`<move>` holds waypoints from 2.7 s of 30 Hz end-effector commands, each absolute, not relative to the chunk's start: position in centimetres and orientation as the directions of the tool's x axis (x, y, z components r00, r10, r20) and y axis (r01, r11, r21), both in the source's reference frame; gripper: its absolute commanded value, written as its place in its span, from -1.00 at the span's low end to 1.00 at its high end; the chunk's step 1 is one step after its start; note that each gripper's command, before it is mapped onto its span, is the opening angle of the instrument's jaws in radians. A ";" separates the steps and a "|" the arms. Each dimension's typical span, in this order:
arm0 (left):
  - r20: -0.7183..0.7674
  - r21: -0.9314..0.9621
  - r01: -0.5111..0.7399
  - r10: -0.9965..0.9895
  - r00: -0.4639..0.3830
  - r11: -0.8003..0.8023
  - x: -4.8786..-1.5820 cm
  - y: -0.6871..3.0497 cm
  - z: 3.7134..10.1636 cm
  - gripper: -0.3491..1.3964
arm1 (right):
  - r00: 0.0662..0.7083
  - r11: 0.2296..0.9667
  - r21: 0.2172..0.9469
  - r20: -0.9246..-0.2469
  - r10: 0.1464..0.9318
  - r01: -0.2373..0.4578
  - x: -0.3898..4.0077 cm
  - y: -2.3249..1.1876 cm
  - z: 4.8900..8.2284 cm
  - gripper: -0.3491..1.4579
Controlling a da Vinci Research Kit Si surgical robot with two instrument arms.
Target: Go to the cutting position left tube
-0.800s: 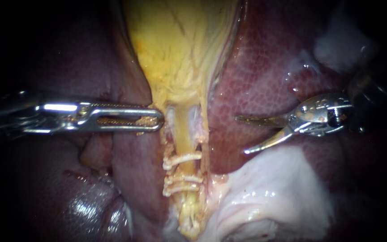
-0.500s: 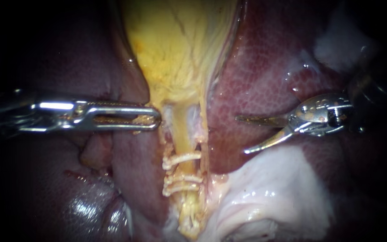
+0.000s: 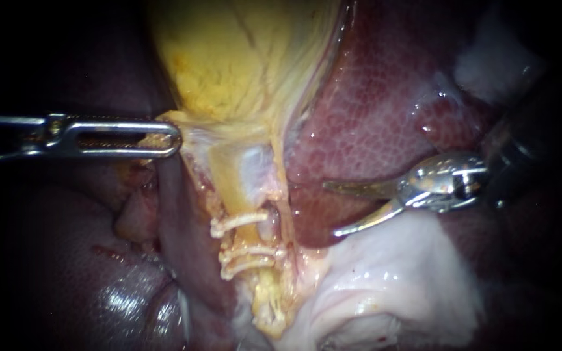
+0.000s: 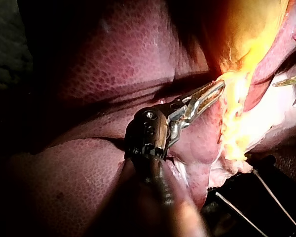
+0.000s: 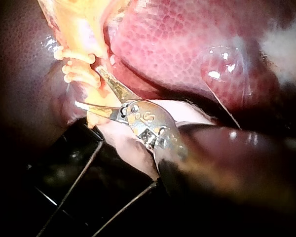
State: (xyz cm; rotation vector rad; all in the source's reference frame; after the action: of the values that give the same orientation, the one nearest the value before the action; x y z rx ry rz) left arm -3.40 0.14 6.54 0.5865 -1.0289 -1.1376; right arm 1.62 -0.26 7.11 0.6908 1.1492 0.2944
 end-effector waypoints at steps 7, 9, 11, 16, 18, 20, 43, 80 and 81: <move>0.361 0.821 0.452 -0.930 0.066 0.350 -3.40 0.13 6.54 -1.00 | 0.446 0.711 0.688 -0.687 0.574 0.145 1.87 -0.56 7.63 0.97; 0.361 0.820 0.452 -0.930 0.066 0.350 -3.40 0.12 6.54 -1.00 | 0.456 0.699 0.700 -0.675 0.580 0.147 1.92 -0.62 7.73 0.97; 0.361 0.820 0.452 -0.930 0.065 0.350 -3.41 0.12 6.54 -1.00 | 0.461 0.694 0.704 -0.671 0.581 0.149 1.96 -0.67 7.81 0.97; 0.361 0.820 0.454 -0.930 0.065 0.349 -3.41 0.11 6.52 -1.00 | 0.473 0.685 0.713 -0.659 0.585 0.147 2.03 -0.72 7.94 0.97; 0.361 0.820 0.454 -0.930 0.065 0.349 -3.41 0.11 6.51 -1.00 | 0.477 0.682 0.717 -0.654 0.587 0.145 2.05 -0.72 7.98 0.97; 0.361 0.820 0.454 -0.930 0.064 0.349 -3.42 0.11 6.51 -1.00 | 0.478 0.678 0.721 -0.650 0.591 0.143 2.09 -0.71 8.02 0.97; 0.366 0.816 0.457 -0.928 0.063 0.353 -3.46 0.12 6.70 -1.00 | 0.438 0.572 0.758 -0.649 0.622 0.312 2.58 -0.70 7.90 0.88; 0.367 0.815 0.459 -0.928 0.060 0.353 -3.62 0.23 6.93 -1.00 | 0.435 0.476 0.800 -0.599 0.673 0.365 2.93 -0.82 8.07 0.82; 0.367 0.815 0.459 -0.928 0.060 0.353 -3.62 0.23 6.93 -1.00 | 0.435 0.476 0.800 -0.599 0.673 0.365 2.93 -0.82 8.07 0.82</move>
State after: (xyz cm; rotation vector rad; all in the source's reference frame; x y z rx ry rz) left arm -3.62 0.23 6.93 0.5717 -1.0307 -1.1414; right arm 2.93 -0.82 8.07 1.1193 1.1642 0.2520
